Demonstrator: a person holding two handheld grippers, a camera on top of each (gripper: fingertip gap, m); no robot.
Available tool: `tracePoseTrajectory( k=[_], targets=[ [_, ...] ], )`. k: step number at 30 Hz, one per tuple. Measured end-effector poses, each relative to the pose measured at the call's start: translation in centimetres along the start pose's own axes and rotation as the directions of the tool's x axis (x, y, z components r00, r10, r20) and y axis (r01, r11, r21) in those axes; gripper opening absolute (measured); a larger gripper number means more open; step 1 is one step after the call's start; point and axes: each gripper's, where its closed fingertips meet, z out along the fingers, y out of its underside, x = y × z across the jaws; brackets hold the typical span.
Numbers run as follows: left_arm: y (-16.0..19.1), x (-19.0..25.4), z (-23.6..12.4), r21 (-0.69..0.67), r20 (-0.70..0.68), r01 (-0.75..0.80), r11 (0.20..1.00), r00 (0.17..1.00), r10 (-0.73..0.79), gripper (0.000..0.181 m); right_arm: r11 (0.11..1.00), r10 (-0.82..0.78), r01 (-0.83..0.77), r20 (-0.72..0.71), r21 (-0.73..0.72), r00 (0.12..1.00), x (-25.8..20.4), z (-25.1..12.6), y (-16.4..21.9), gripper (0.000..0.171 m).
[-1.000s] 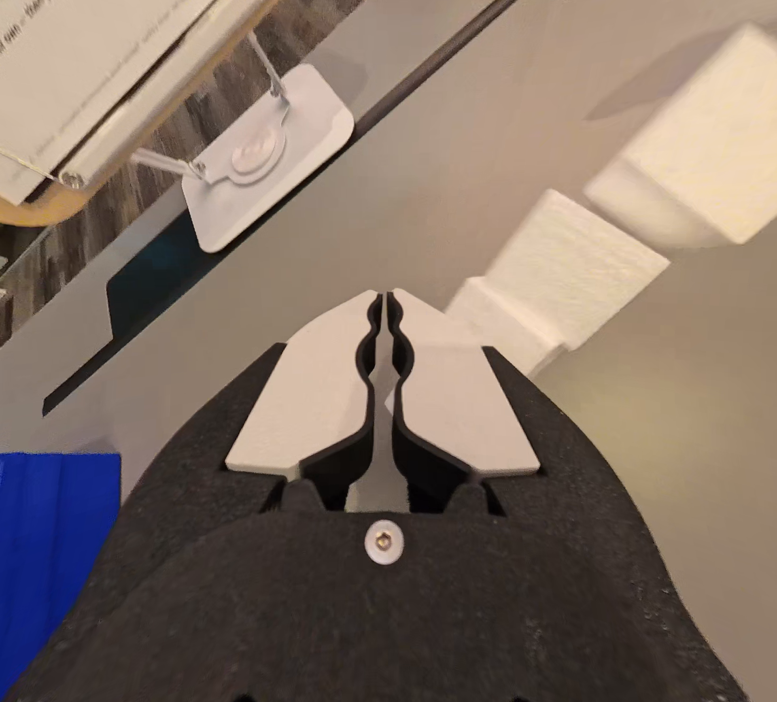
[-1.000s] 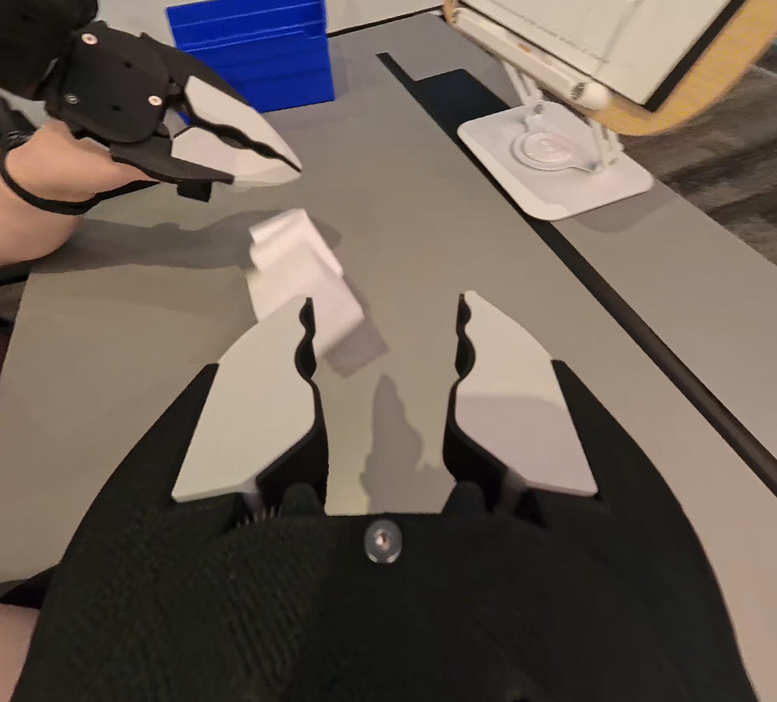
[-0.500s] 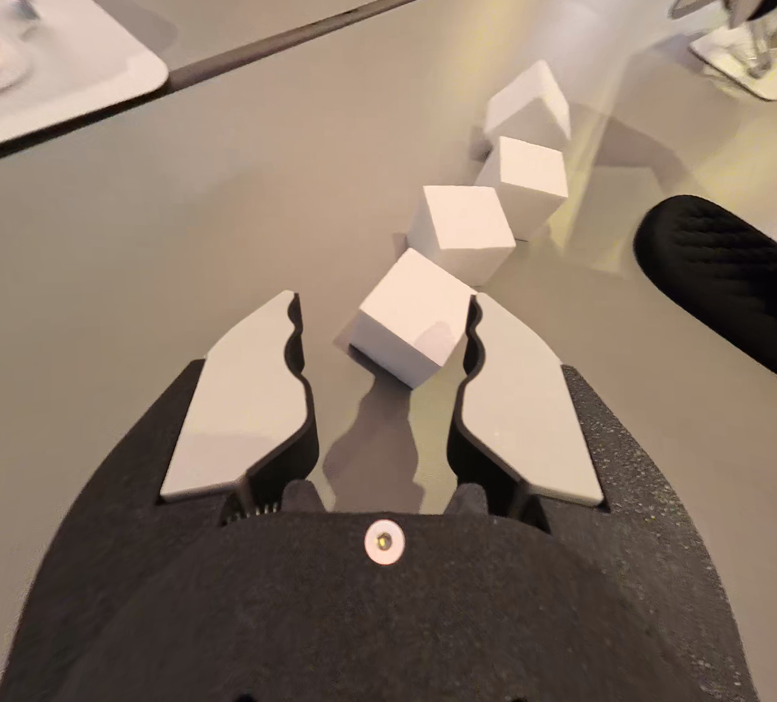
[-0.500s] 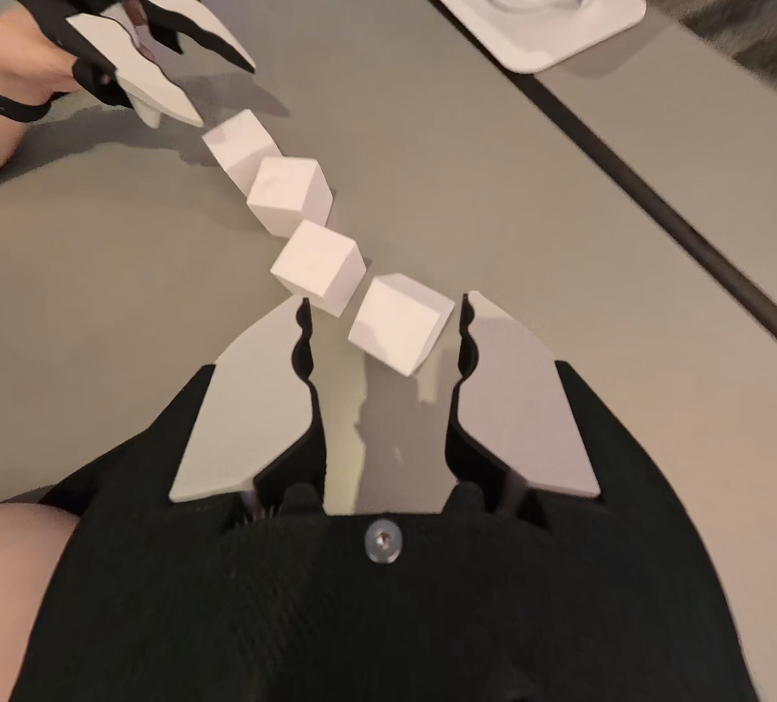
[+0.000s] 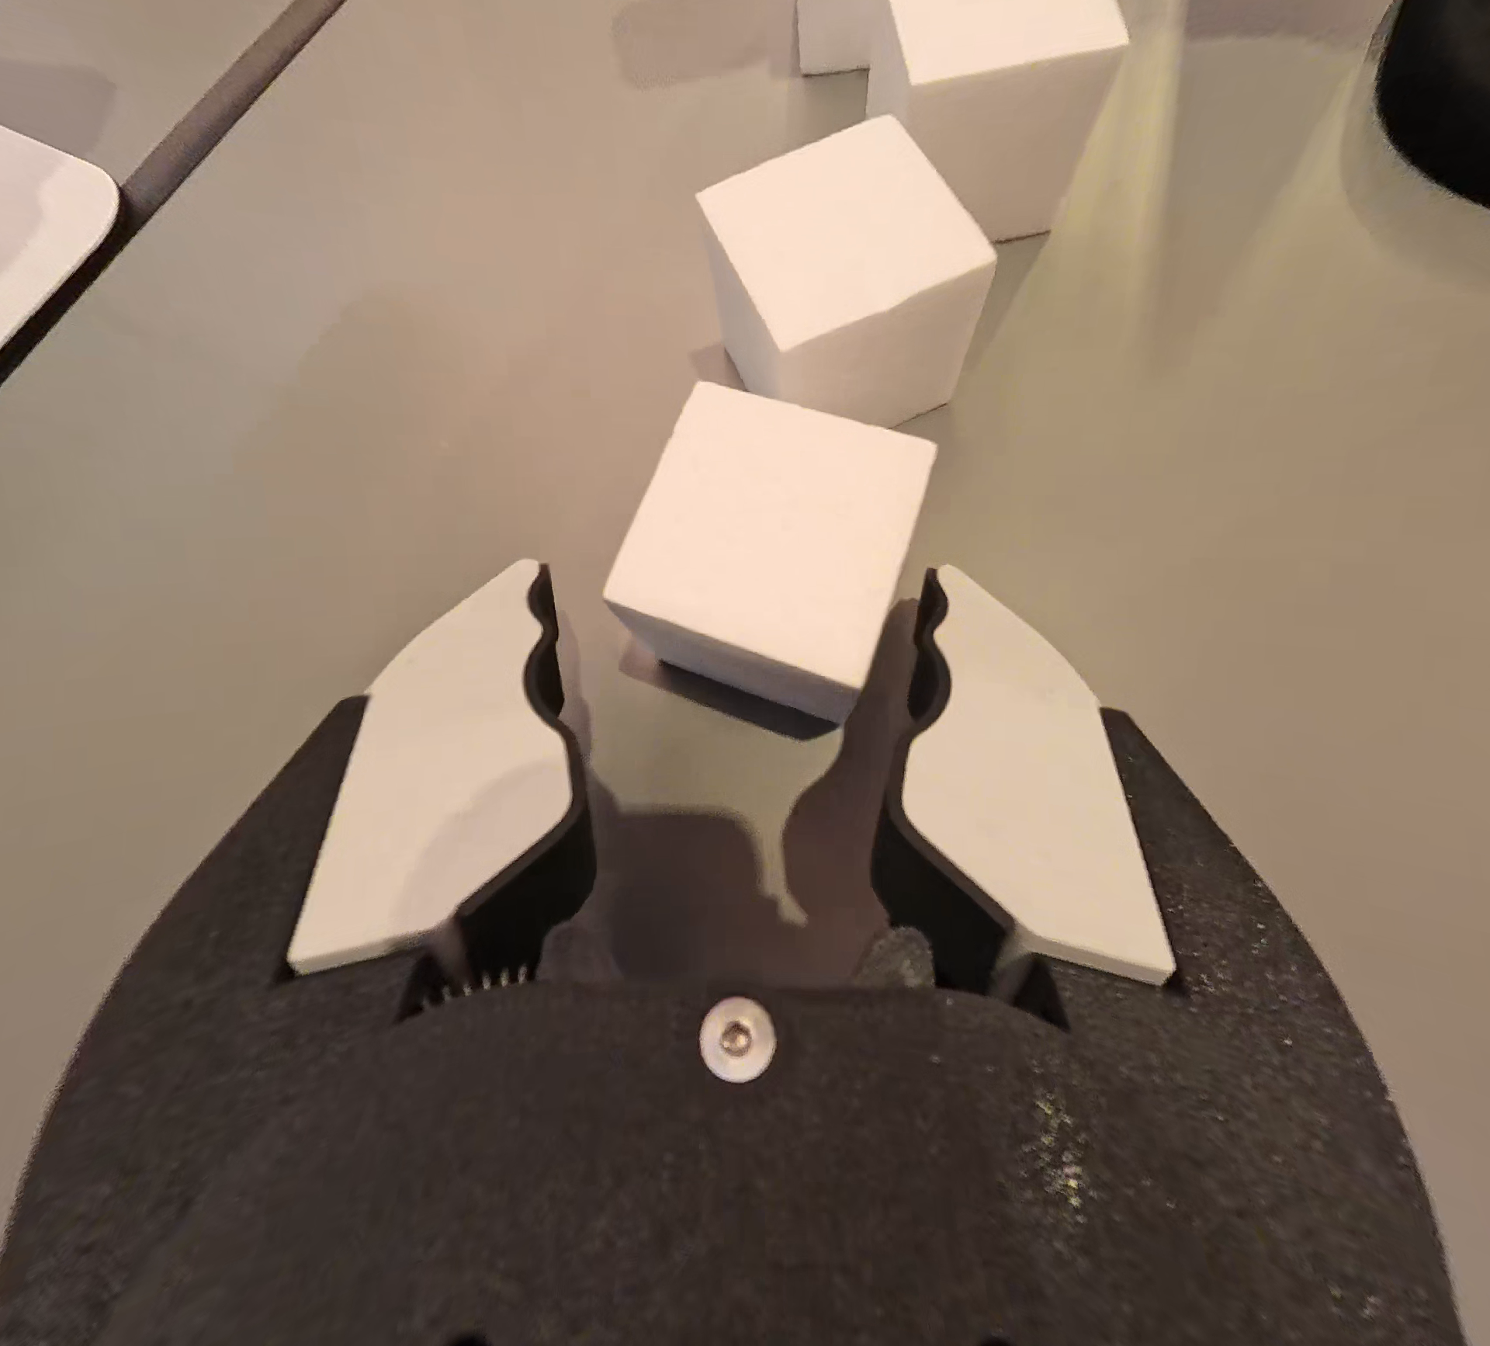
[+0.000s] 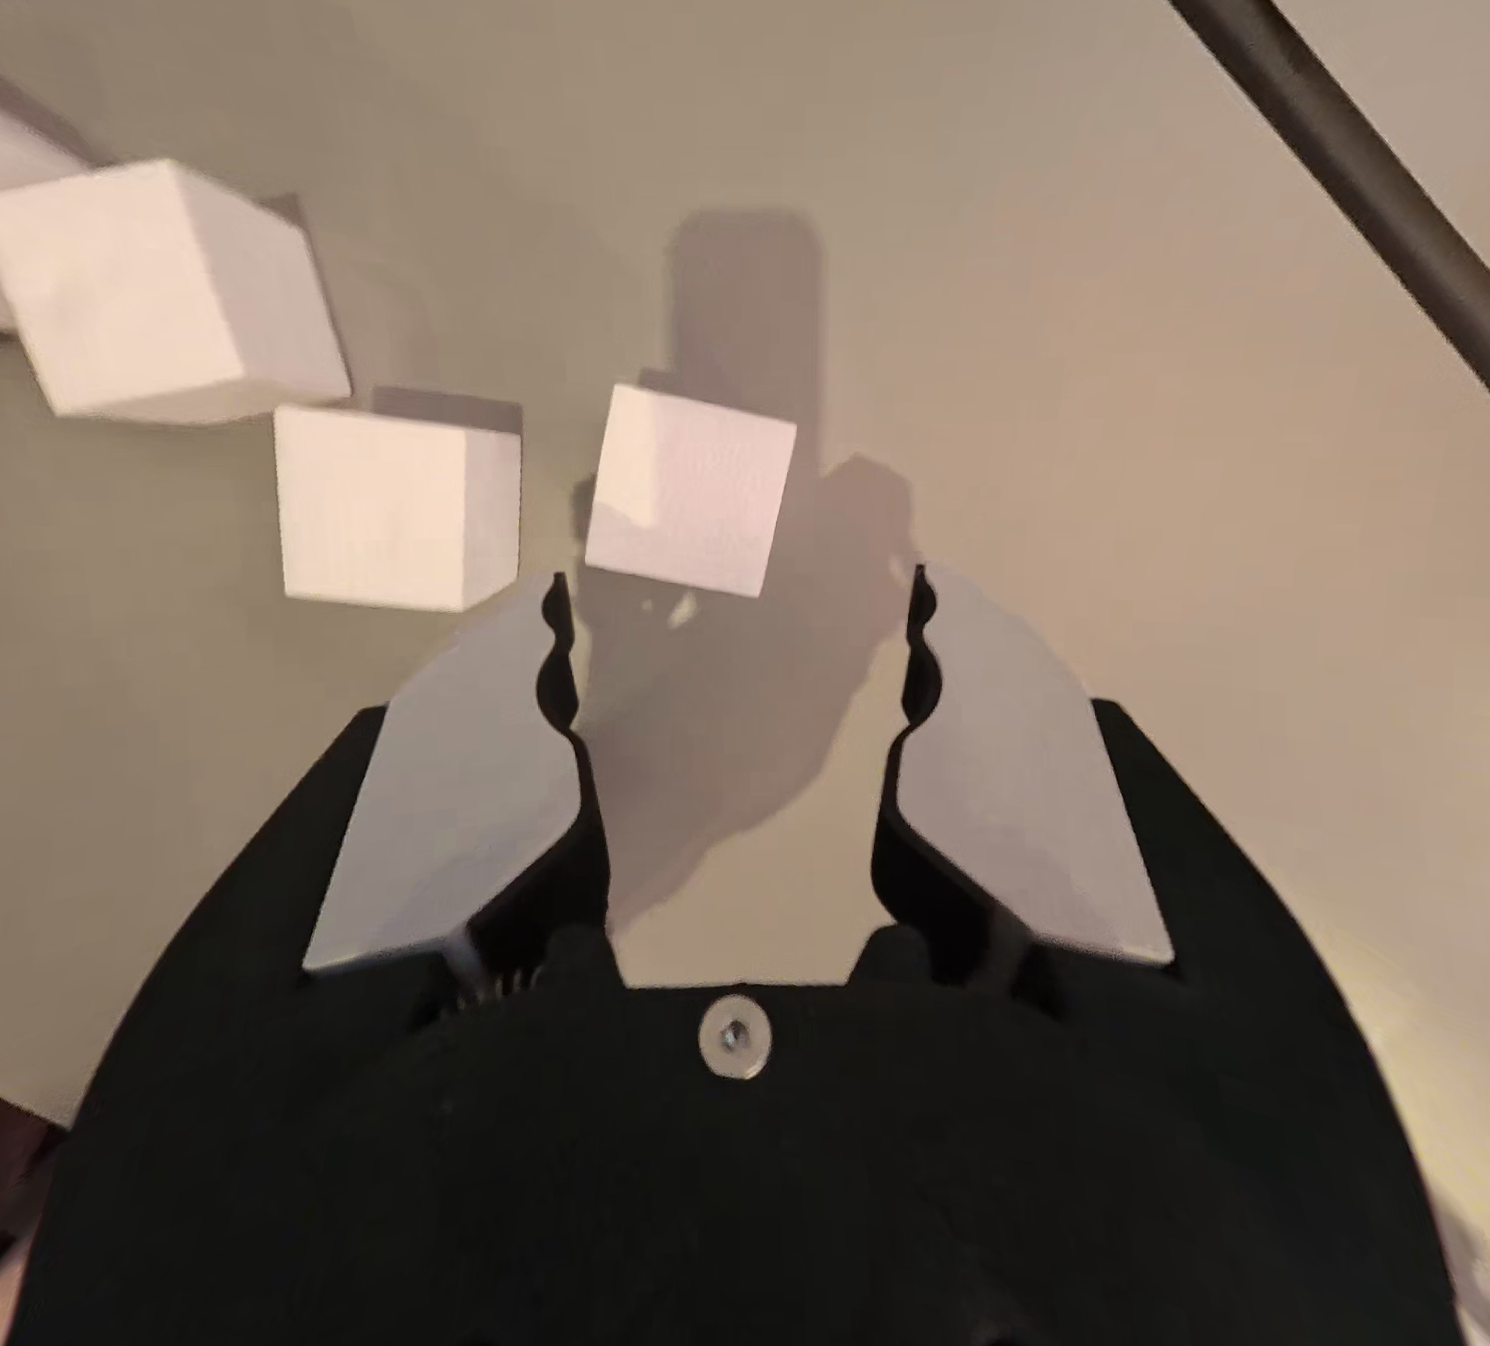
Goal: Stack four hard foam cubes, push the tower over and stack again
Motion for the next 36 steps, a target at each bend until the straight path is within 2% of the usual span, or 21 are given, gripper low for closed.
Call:
tracePoseTrajectory(
  k=[5,14,19,24,26,30,33,36],
  targets=[
    [-0.4,0.1,0.4,0.027,-0.042,0.020,0.999,0.999,-0.019,0.085,0.995,0.093,-0.093,0.001,-0.033,0.996,-0.6,1.3,-1.1,0.082],
    [-0.2,-0.1,0.8,0.021,-0.020,0.016,1.000,1.000,-0.015,0.069,0.980,0.089,-0.090,-0.015,-0.179,0.996,-0.8,3.9,0.3,0.082],
    [-0.1,0.0,0.6,0.006,0.004,0.016,1.000,1.000,-0.016,0.069,0.969,0.118,-0.109,0.029,-0.221,0.993,-1.1,4.4,1.0,0.057],
    [0.0,-0.7,-1.4,0.009,0.059,0.061,0.998,0.996,-0.061,0.069,0.967,0.139,-0.128,0.035,-0.220,0.990,-0.4,3.5,1.7,0.057],
    [0.2,-1.4,-2.7,0.009,0.099,0.076,0.997,0.992,-0.076,0.069,0.973,0.154,-0.146,0.032,-0.181,0.988,-0.4,2.0,1.4,0.057],
    [0.5,-3.6,-5.6,-0.024,0.203,0.051,0.998,0.978,-0.045,0.069,0.995,0.097,-0.099,0.081,0.022,0.992,-2.9,-2.2,-2.1,0.057],
    [1.1,-5.6,-7.7,-0.019,0.275,0.075,0.997,0.959,-0.067,0.069,0.987,-0.008,-0.017,0.157,0.158,0.988,-7.2,-4.6,-5.2,0.057],
    [1.9,-7.1,-9.1,-0.015,0.316,0.125,0.992,0.942,-0.114,0.069,0.978,-0.139,0.103,0.199,0.183,0.970,-11.7,-4.7,-6.9,0.057]
  ],
)
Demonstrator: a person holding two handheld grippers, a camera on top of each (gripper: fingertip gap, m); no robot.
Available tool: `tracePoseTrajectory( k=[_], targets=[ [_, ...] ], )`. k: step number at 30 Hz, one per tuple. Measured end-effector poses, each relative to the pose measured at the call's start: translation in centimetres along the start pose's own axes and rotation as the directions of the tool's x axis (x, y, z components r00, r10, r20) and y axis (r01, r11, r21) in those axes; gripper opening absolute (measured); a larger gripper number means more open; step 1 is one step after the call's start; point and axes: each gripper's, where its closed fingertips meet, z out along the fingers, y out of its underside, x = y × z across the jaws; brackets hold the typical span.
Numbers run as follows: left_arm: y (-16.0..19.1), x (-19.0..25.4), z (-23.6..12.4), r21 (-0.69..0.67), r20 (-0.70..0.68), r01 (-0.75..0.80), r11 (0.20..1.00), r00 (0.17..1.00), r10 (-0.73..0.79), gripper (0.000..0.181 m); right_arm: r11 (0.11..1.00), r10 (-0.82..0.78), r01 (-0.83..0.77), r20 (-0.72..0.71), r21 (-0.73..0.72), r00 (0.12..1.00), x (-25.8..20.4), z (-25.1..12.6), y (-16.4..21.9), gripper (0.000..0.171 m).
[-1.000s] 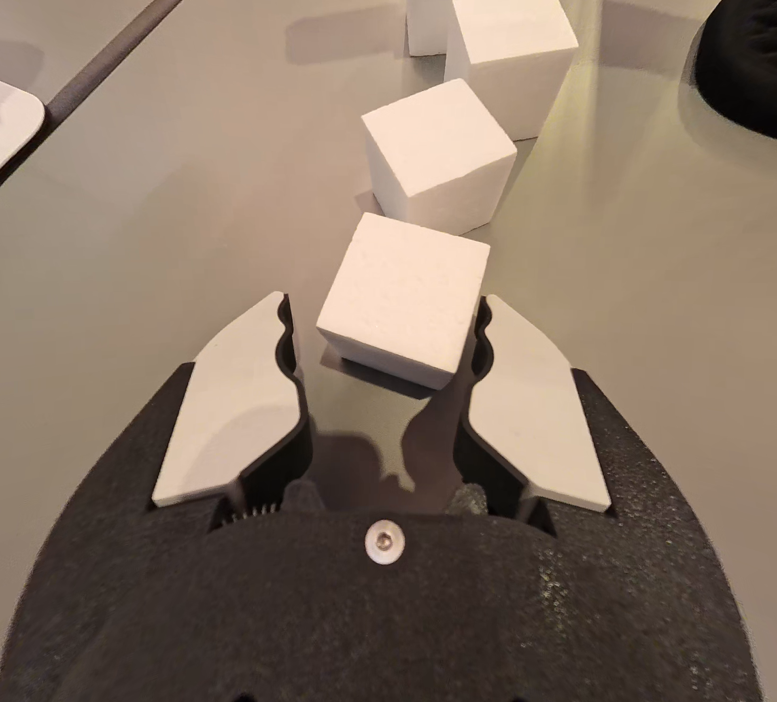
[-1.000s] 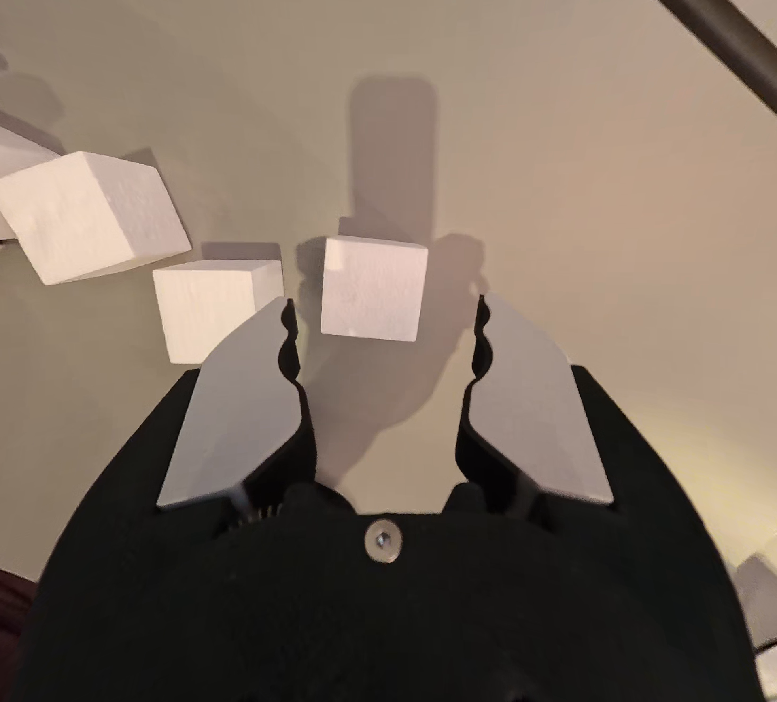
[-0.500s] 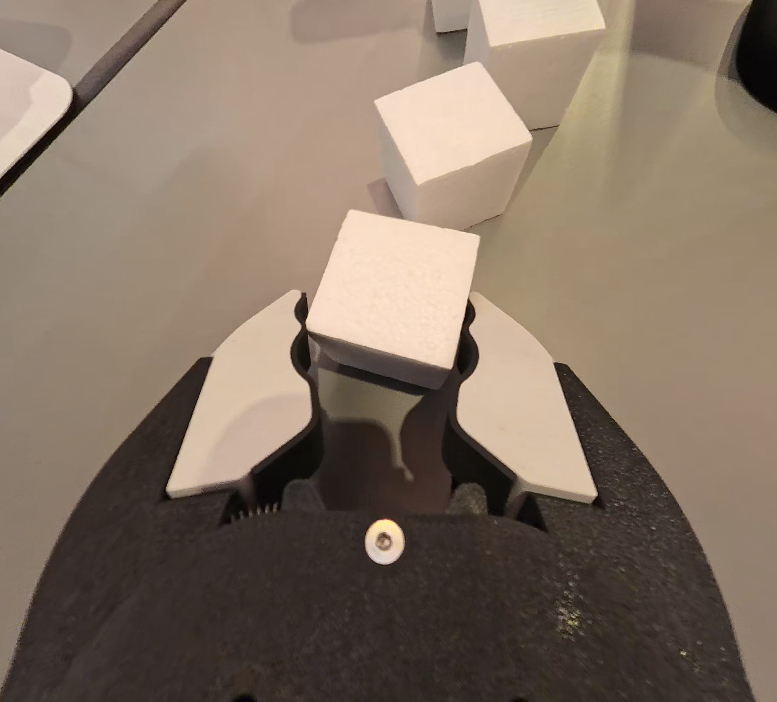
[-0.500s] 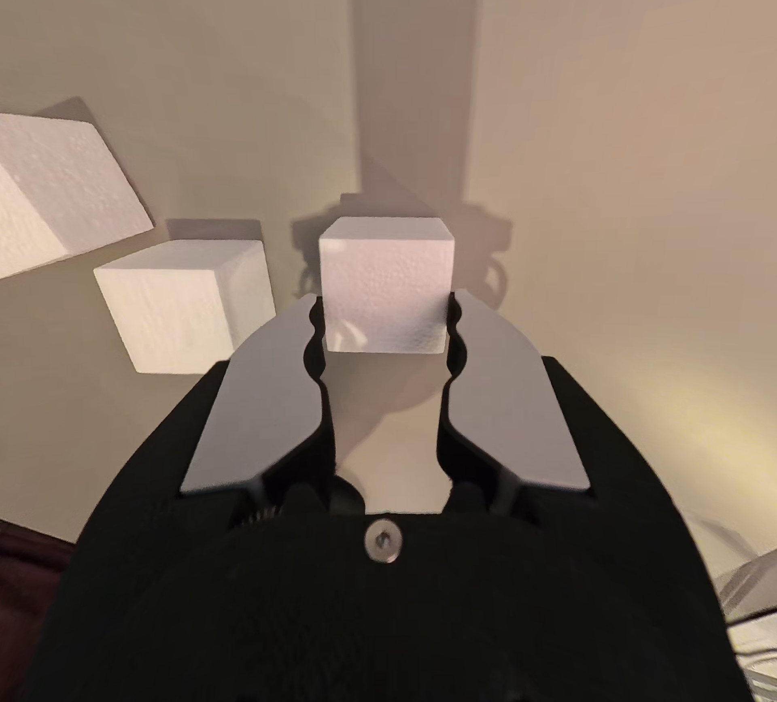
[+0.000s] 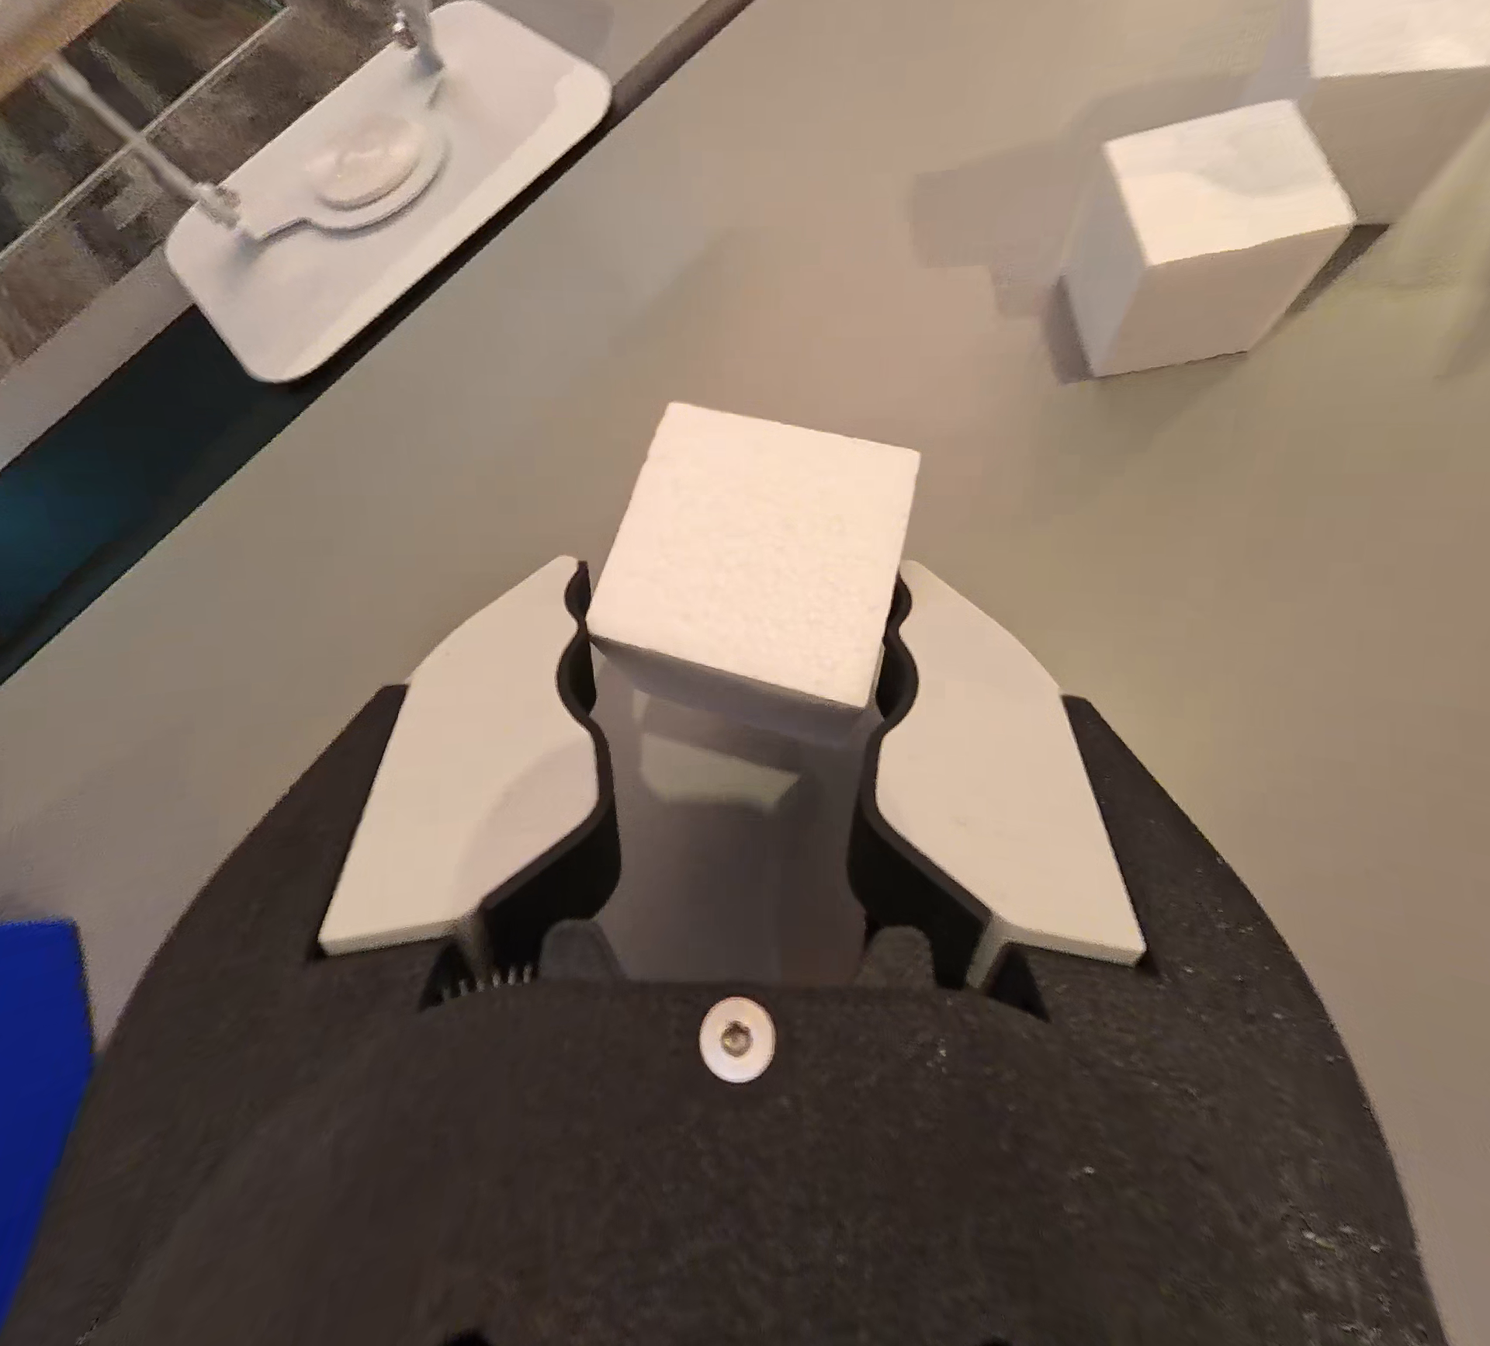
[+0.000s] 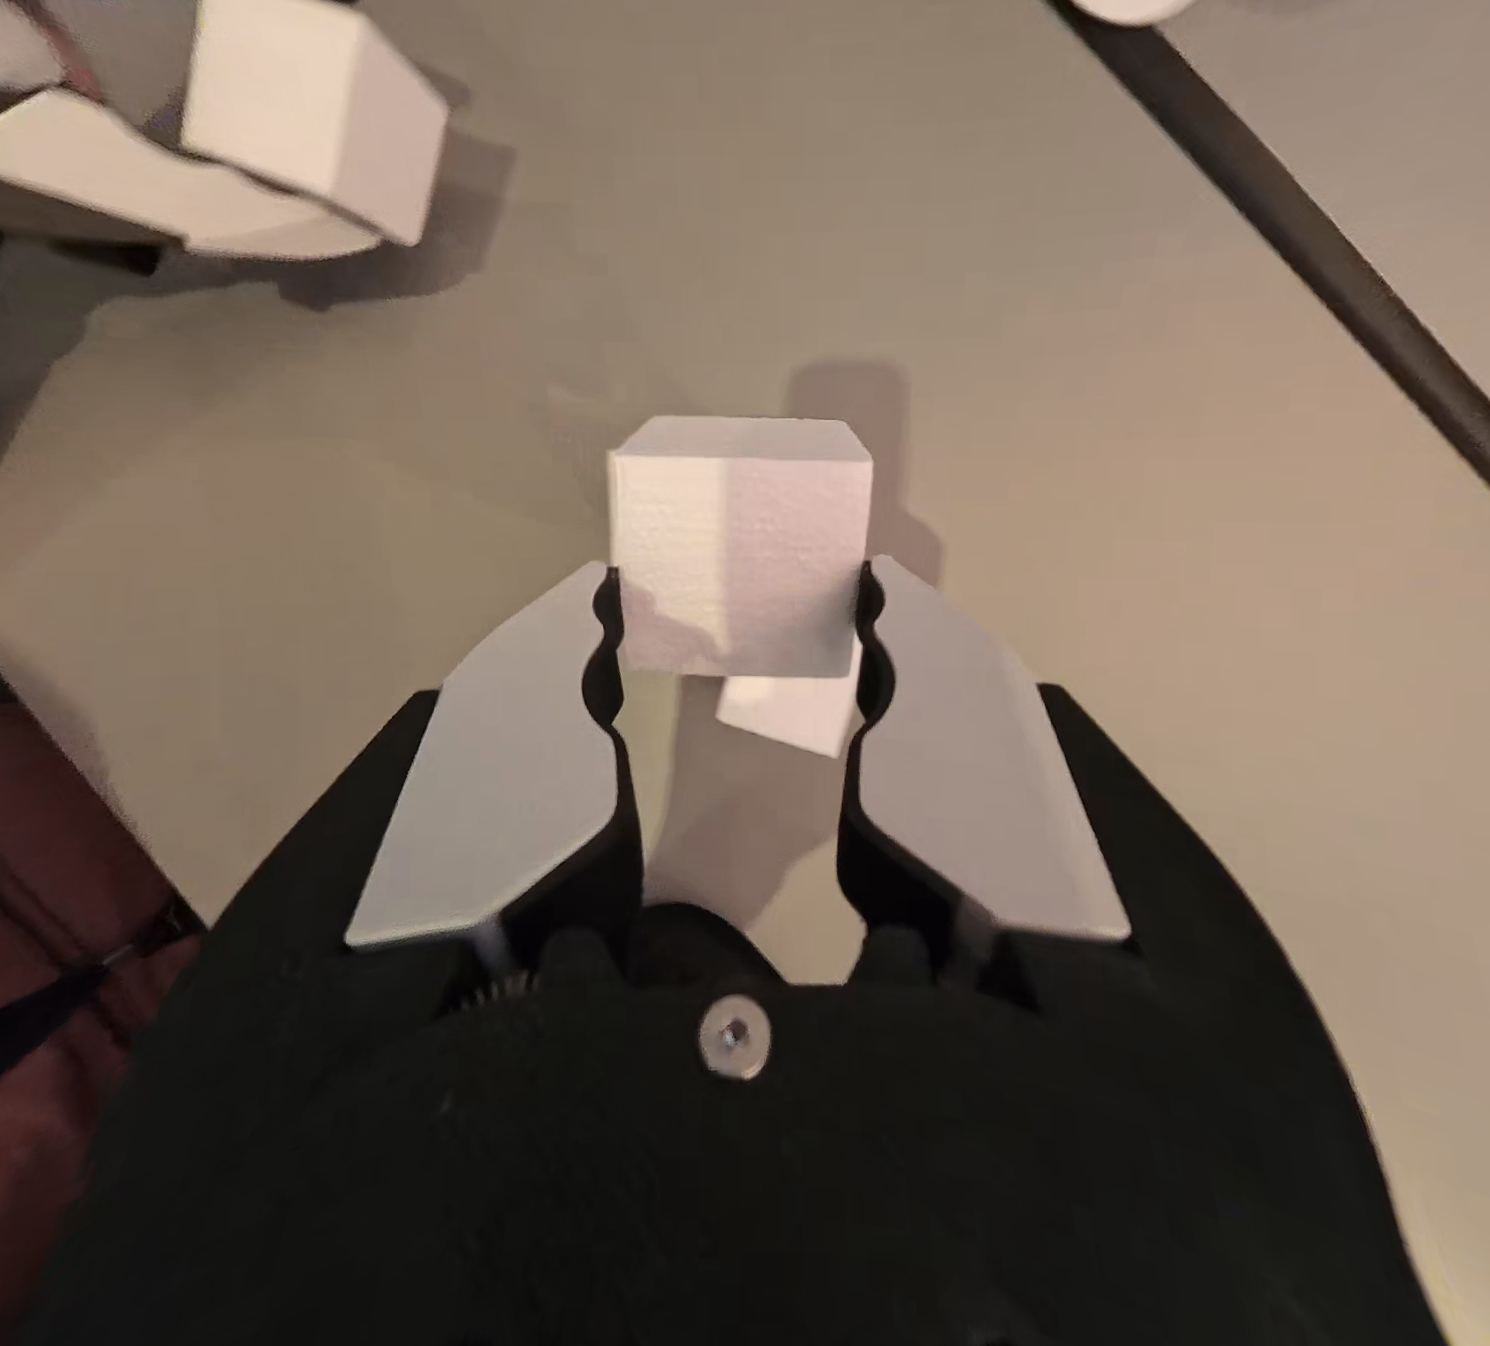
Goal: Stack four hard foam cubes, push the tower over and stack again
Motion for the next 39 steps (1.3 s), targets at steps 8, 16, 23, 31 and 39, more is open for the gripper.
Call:
tracePoseTrajectory(
  k=[8,16,23,31,39],
  targets=[
    [0.6,-1.1,-0.7,-0.017,0.023,0.015,1.000,1.000,-0.014,0.069,0.979,-0.093,0.093,0.004,-0.183,0.996,-2.5,3.8,0.7,0.057],
    [0.8,-0.4,-0.2,-0.045,0.008,-0.015,0.999,1.000,0.015,0.069,0.963,-0.107,0.104,0.003,-0.250,0.994,-2.6,5.0,1.5,0.057],
    [0.8,-0.3,-0.3,-0.045,0.004,-0.014,0.999,1.000,0.014,0.069,0.949,-0.102,0.090,-0.022,-0.302,0.995,-2.3,5.7,2.1,0.057],
    [0.9,0.2,0.0,-0.056,-0.011,-0.022,0.998,1.000,0.021,0.069,0.954,-0.102,0.087,-0.039,-0.287,0.994,-2.3,6.0,1.6,0.057],
    [0.9,0.9,0.4,-0.064,-0.026,-0.036,0.997,0.999,0.034,0.069,0.954,-0.128,0.107,-0.057,-0.279,0.990,-2.1,5.7,1.4,0.064]
  ],
)
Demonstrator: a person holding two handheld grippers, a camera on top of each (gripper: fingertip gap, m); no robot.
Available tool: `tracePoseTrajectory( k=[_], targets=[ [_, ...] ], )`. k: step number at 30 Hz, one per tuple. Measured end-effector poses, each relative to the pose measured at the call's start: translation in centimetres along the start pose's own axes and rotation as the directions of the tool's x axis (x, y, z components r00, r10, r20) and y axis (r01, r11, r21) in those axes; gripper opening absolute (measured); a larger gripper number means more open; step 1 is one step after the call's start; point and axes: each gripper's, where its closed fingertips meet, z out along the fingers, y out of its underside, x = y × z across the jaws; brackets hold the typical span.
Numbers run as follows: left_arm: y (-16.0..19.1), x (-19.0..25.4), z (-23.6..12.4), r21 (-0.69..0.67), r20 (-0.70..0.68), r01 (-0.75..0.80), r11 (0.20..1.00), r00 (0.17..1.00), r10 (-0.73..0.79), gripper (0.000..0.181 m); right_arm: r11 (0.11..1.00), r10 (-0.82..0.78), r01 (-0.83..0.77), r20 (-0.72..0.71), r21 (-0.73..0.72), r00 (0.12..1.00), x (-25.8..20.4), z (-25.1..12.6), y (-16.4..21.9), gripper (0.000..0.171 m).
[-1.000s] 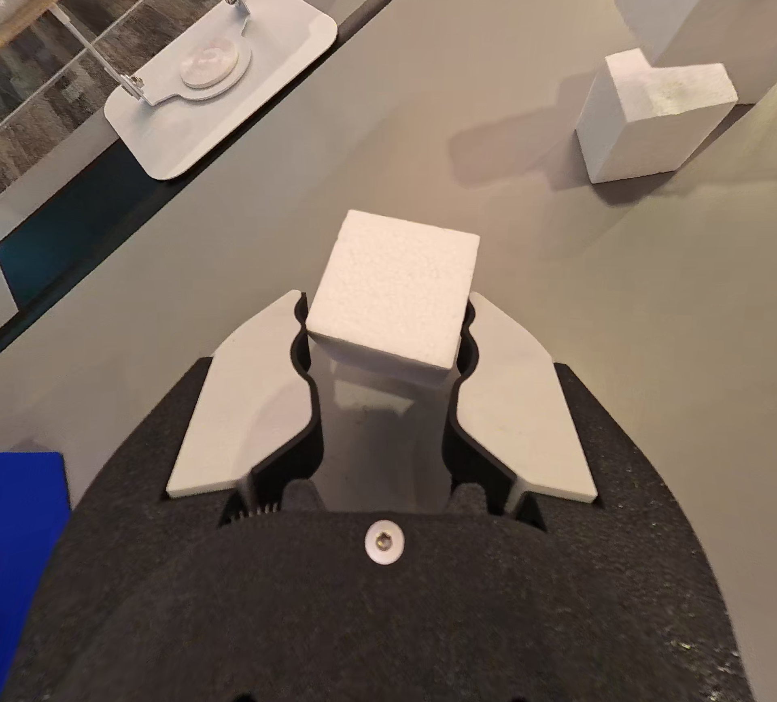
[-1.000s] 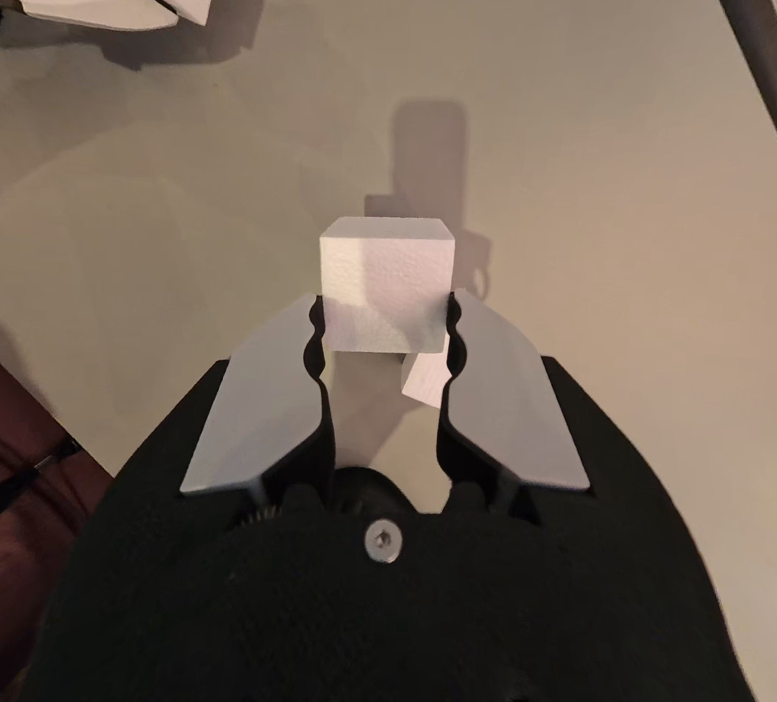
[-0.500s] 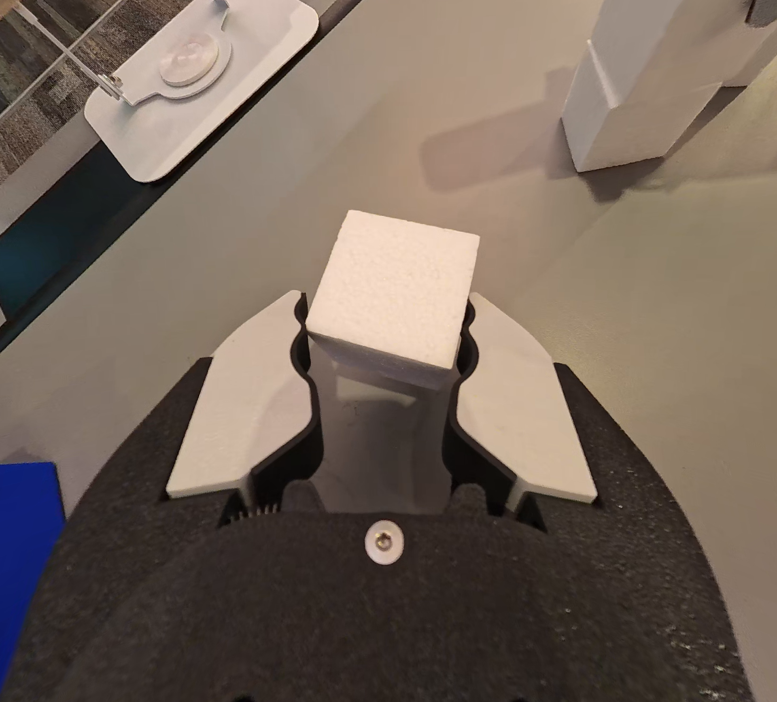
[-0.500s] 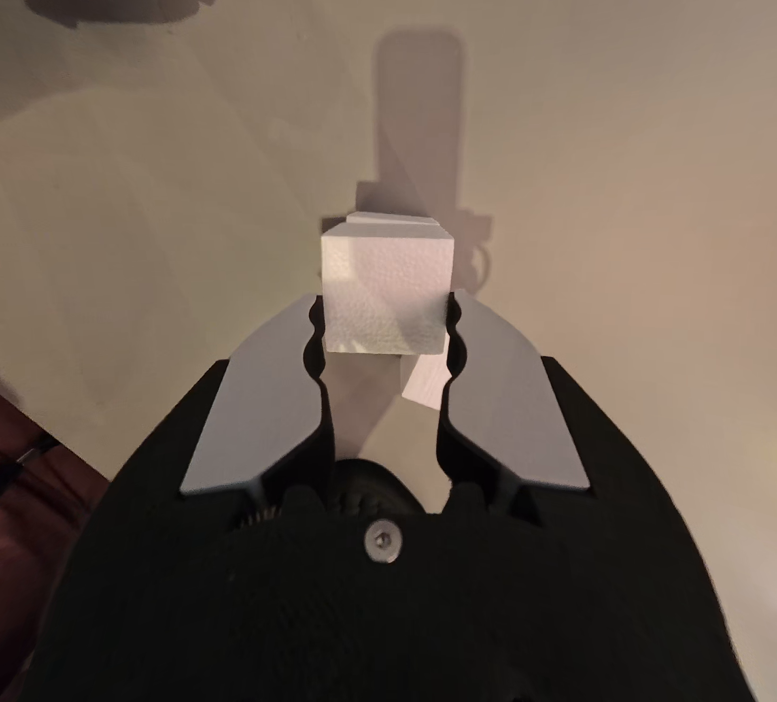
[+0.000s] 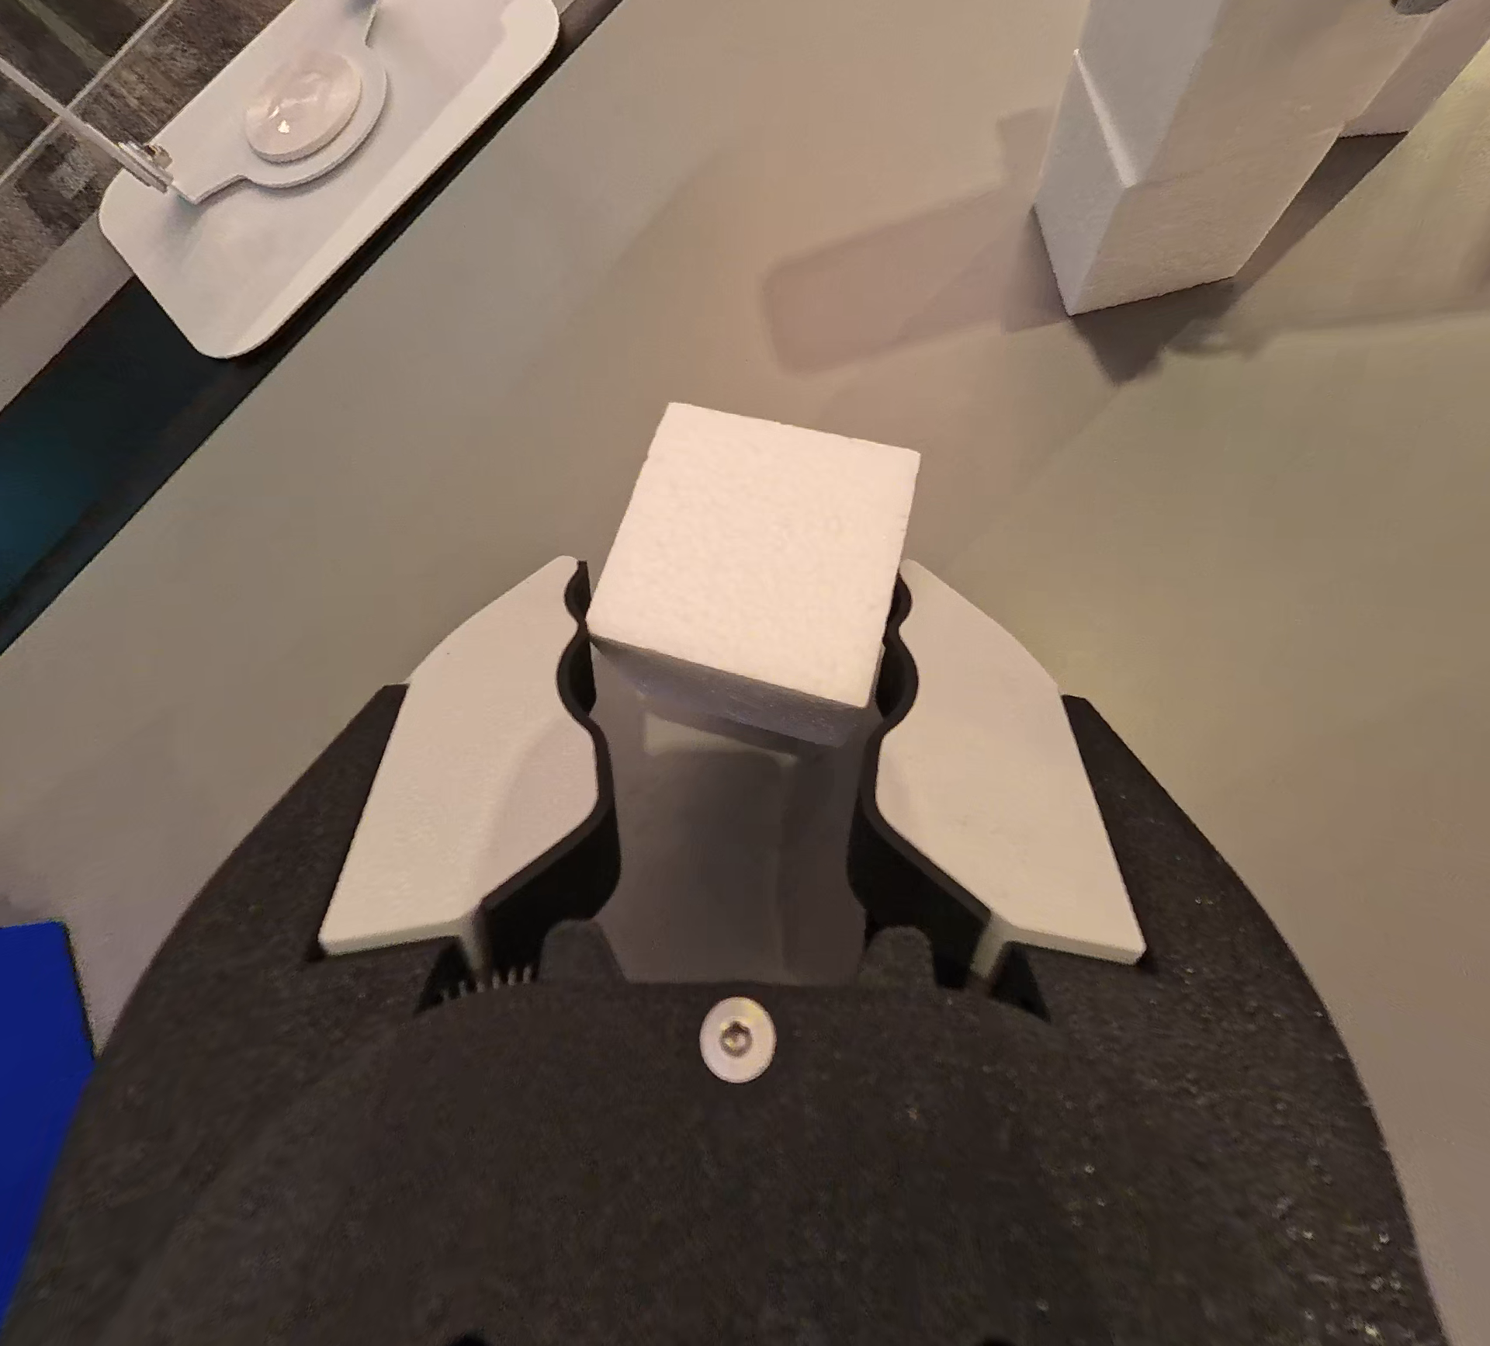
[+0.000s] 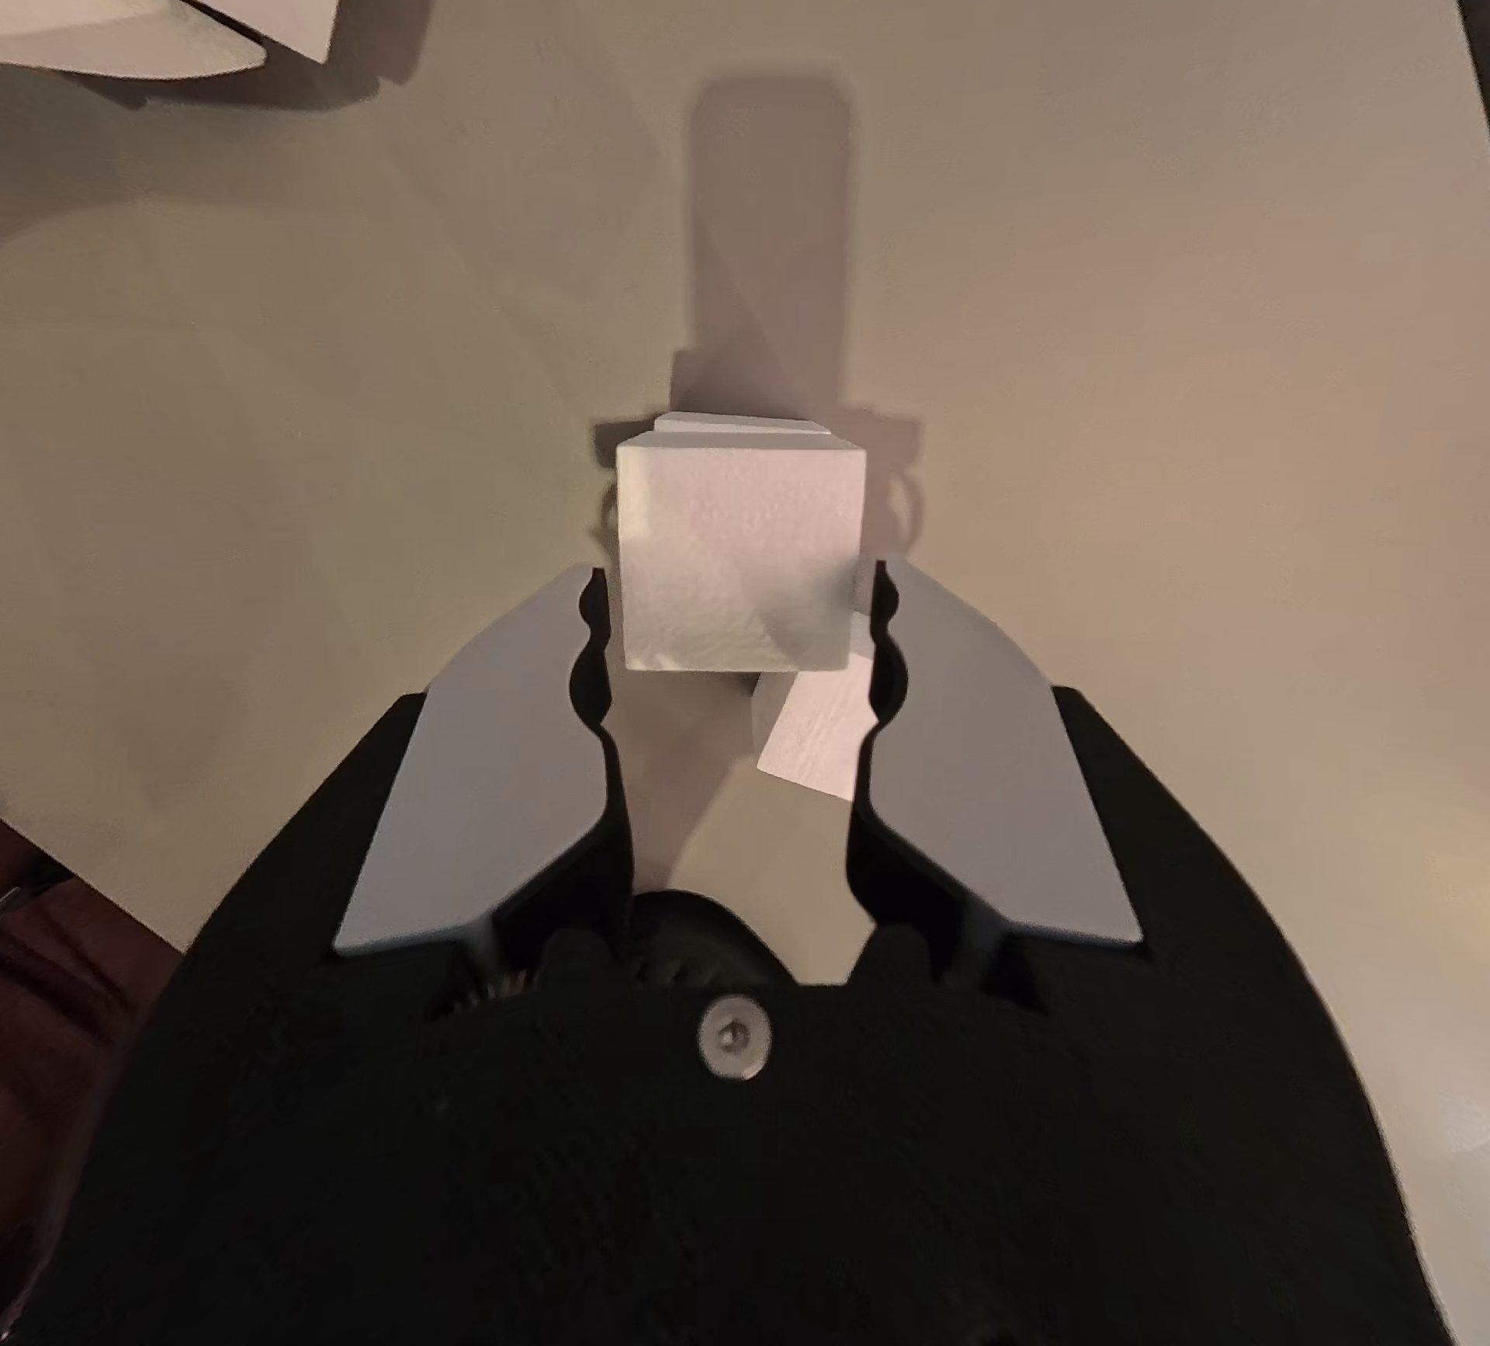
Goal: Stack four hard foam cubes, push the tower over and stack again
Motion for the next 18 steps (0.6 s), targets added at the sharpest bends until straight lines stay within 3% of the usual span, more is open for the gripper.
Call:
tracePoseTrajectory(
  k=[9,14,18],
  targets=[
    [-1.9,2.0,-0.3,0.103,-0.138,0.045,0.994,0.990,-0.030,0.069,0.990,-0.015,0.012,0.016,0.139,1.000,1.0,-4.7,1.6,0.071],
    [-7.6,4.5,-2.6,0.280,-0.311,0.061,0.958,0.950,0.031,0.069,0.959,0.118,-0.125,0.042,0.256,0.992,4.5,-7.5,3.9,0.071],
    [-12.3,6.4,-3.3,0.373,-0.369,-0.061,0.926,0.906,0.208,0.069,0.927,0.215,-0.222,0.057,0.303,0.975,7.1,-8.6,6.0,0.071]
  ],
)
